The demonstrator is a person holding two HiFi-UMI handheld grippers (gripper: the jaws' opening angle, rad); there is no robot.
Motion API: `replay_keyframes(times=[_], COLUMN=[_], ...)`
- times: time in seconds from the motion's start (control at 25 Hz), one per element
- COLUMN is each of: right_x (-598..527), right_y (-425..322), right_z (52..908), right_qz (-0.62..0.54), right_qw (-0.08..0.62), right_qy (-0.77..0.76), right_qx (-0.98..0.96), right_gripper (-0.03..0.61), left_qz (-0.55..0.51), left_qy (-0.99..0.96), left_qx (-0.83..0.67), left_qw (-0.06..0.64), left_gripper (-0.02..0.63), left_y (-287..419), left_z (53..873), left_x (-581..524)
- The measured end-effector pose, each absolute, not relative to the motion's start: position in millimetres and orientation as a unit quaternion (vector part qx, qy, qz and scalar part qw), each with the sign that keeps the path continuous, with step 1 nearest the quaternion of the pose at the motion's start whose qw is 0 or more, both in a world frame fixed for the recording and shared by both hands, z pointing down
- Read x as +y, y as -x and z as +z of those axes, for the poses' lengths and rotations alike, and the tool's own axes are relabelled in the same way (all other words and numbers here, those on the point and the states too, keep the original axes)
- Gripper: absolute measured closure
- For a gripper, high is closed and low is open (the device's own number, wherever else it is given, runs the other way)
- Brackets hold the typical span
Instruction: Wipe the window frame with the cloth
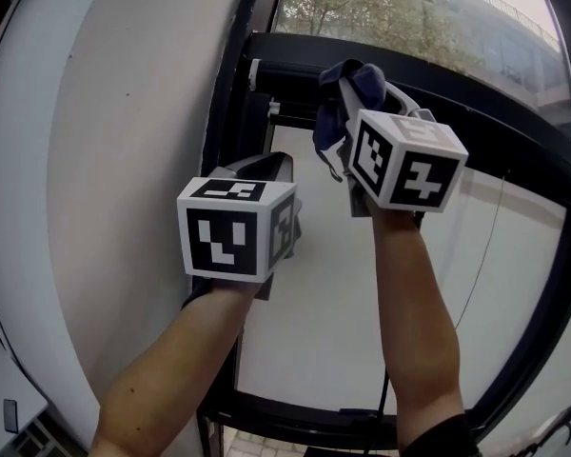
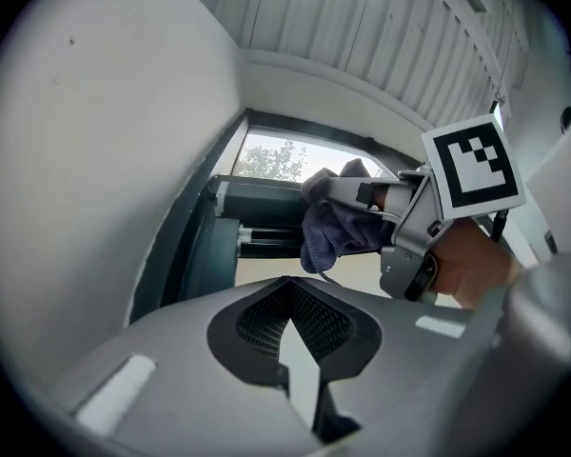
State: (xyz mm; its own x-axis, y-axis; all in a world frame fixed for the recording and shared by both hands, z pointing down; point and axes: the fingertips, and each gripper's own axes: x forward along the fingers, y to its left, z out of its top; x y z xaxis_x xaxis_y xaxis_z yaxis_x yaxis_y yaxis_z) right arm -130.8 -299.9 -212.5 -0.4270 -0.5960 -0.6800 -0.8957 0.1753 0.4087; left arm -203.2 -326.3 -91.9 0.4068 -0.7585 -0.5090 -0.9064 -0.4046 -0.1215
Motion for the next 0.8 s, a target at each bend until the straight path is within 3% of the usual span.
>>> replay_keyframes(times=[0.8], right_x=[-271], right_y=[-11], right_z=[-213], right_qz=[0.402], right_qw=[0.199], right_qy=[0.493], right_qx=[0.745], right_gripper=[0.445], left_qz=[0.218], left_qy=[0.831], left_qx=[0.47], left_qw=[0.202], left_gripper=[0.62], left_y=[67], left_z=[-117], left_x=[-307])
